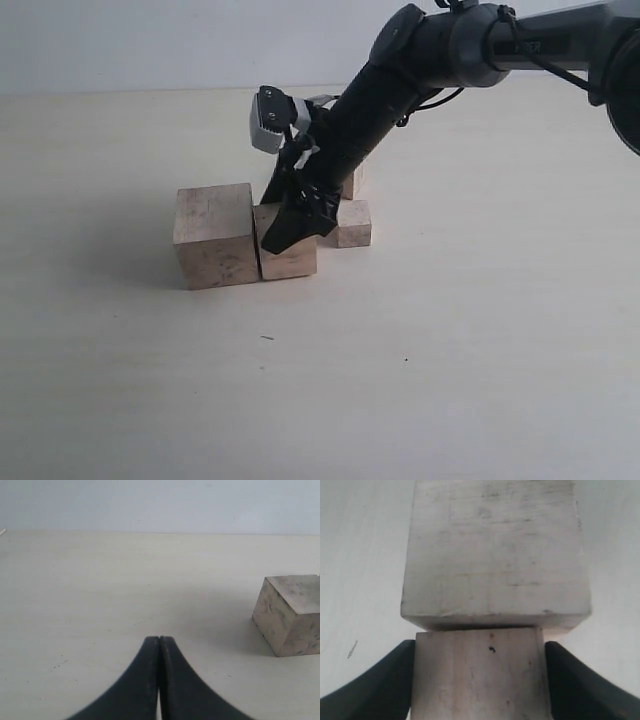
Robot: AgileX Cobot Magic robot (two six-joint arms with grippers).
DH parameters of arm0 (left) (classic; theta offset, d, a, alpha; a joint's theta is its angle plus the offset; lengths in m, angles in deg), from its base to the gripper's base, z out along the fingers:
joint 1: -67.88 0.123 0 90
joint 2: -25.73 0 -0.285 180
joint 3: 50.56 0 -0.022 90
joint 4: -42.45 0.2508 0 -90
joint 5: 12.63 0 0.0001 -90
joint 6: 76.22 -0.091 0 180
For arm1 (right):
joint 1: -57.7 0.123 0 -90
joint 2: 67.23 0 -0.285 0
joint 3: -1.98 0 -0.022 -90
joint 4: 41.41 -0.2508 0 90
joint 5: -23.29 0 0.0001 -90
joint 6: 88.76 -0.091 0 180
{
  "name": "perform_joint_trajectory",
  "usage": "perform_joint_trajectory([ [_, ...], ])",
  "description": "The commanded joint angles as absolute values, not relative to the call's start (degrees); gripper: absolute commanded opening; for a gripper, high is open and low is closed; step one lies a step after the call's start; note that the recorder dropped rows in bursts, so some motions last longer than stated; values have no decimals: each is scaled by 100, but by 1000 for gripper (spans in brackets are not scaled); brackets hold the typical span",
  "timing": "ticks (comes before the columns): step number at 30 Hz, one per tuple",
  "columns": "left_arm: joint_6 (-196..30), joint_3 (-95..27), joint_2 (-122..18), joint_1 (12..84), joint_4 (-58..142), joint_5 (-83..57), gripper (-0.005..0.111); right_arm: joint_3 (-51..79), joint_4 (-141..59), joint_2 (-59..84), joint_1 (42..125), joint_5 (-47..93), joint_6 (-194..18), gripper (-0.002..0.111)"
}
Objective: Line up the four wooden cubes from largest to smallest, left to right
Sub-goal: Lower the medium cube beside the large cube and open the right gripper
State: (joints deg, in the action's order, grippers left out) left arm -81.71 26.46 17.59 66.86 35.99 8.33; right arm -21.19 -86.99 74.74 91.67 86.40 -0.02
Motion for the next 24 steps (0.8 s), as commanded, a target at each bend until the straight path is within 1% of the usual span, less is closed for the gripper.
perform_joint_trajectory([
  [1,-8176,2666,1794,6663,3607,770,0,-2113,-8793,7539,9166,8391,-35,0],
  [24,-8176,2666,1794,6663,3607,770,0,-2113,-9020,7539,9166,8664,-499,0],
])
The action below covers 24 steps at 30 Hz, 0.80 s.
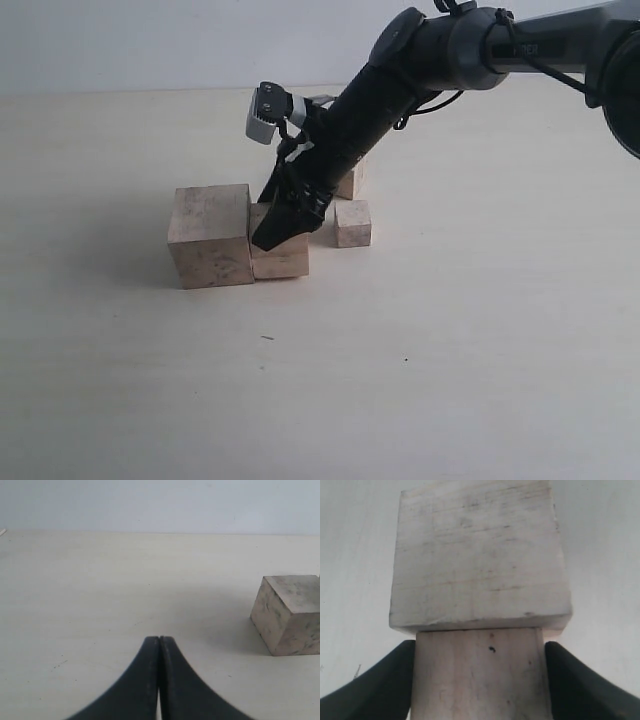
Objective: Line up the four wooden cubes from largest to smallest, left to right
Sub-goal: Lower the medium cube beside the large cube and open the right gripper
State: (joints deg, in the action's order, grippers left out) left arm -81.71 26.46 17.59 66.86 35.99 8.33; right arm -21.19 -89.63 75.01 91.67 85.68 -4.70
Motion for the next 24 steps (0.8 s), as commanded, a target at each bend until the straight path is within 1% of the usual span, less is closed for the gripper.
perform_joint_trajectory([
  [1,-8176,2666,1794,6663,3607,770,0,-2113,-9020,7539,9166,8664,-499,0],
  [6,-8176,2666,1794,6663,3607,770,0,-2113,-8916,7539,9166,8664,-541,0],
  [8,-8176,2666,1794,6663,3607,770,0,-2113,-8906,7539,9166,8664,-551,3],
  [9,-8176,2666,1794,6663,3607,770,0,-2113,-8906,7539,9166,8653,-590,10],
  [10,-8176,2666,1794,6663,3607,770,0,-2113,-8906,7539,9166,8653,-590,13],
  [11,-8176,2666,1794,6663,3607,770,0,-2113,-8906,7539,9166,8653,-590,23],
  [12,-8176,2666,1794,6663,3607,770,0,-2113,-8920,7539,9166,8653,-590,29],
  [13,-8176,2666,1794,6663,3607,770,0,-2113,-8943,7539,9166,8653,-590,39],
  [14,-8176,2666,1794,6663,3607,770,0,-2113,-8943,7539,9166,8653,-590,48],
  [15,-8176,2666,1794,6663,3607,770,0,-2113,-8943,7539,9166,8653,-590,60],
  [17,-8176,2666,1794,6663,3607,770,0,-2113,-8943,7539,9166,8642,-590,71],
  [18,-8176,2666,1794,6663,3607,770,0,-2113,-8943,7526,9166,8642,-601,73],
  [24,-8176,2666,1794,6663,3607,770,0,-2113,-8943,7316,9166,8652,-681,73],
])
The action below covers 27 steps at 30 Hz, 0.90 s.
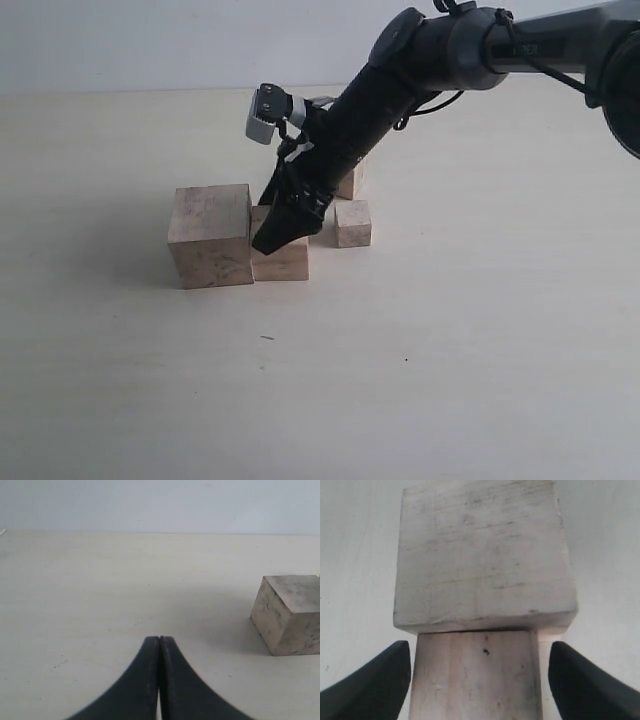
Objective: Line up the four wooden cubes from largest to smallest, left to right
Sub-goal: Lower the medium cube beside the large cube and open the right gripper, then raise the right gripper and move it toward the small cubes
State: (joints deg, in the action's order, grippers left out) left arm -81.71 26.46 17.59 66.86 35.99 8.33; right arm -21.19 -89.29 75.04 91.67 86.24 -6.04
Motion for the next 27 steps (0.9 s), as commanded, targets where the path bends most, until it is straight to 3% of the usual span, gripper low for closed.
perform_joint_trajectory([
  [1,-8176,2666,1794,6663,3607,770,0,-2113,-8943,7213,9166,8652,-738,73],
  [9,-8176,2666,1794,6663,3607,770,0,-2113,-8218,6727,9166,8730,-1662,71],
  [17,-8176,2666,1794,6663,3607,770,0,-2113,-5638,6524,9166,8741,-4721,46],
  [27,-8176,2666,1794,6663,3607,770,0,-2113,-6552,6748,9166,8960,-4795,42],
])
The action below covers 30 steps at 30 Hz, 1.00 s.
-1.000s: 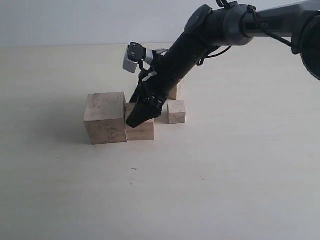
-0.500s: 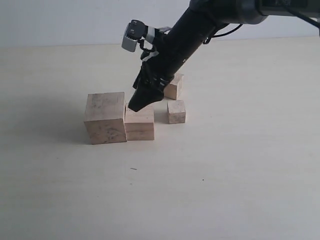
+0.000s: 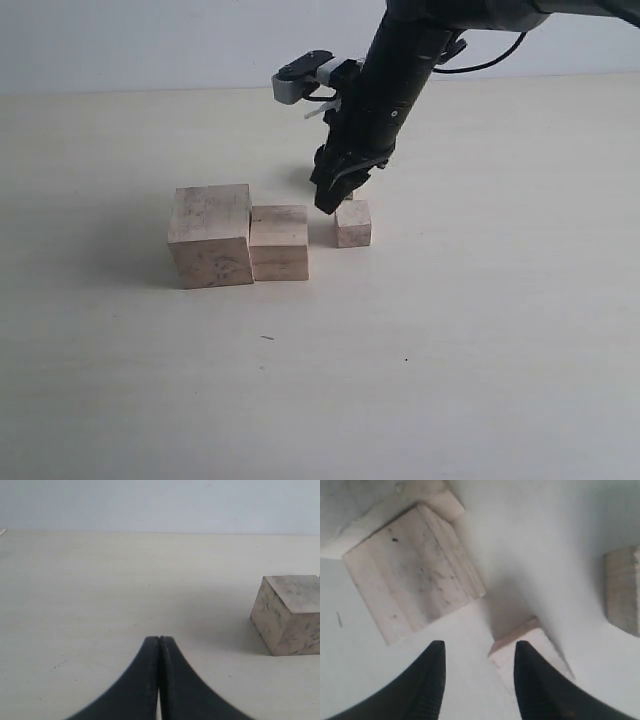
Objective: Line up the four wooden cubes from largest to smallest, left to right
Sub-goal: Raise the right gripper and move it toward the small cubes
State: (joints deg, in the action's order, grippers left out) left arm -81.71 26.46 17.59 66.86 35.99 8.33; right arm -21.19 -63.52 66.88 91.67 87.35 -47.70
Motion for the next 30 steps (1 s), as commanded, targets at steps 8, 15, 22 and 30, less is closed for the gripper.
perform_joint_trajectory([
  [8,-8176,2666,1794,6663,3607,770,0,-2113,-6496,6773,9166,9301,-4795,42],
  [15,-8176,2666,1794,6663,3607,770,0,-2113,-6585,7053,9166,9258,-4795,42],
  [22,-8176,2666,1794,6663,3607,770,0,-2113,-6902,7114,9166,8994,-4795,42],
  [30,-8176,2666,1794,6663,3607,770,0,-2113,-7167,7151,9166,8949,-4795,42],
])
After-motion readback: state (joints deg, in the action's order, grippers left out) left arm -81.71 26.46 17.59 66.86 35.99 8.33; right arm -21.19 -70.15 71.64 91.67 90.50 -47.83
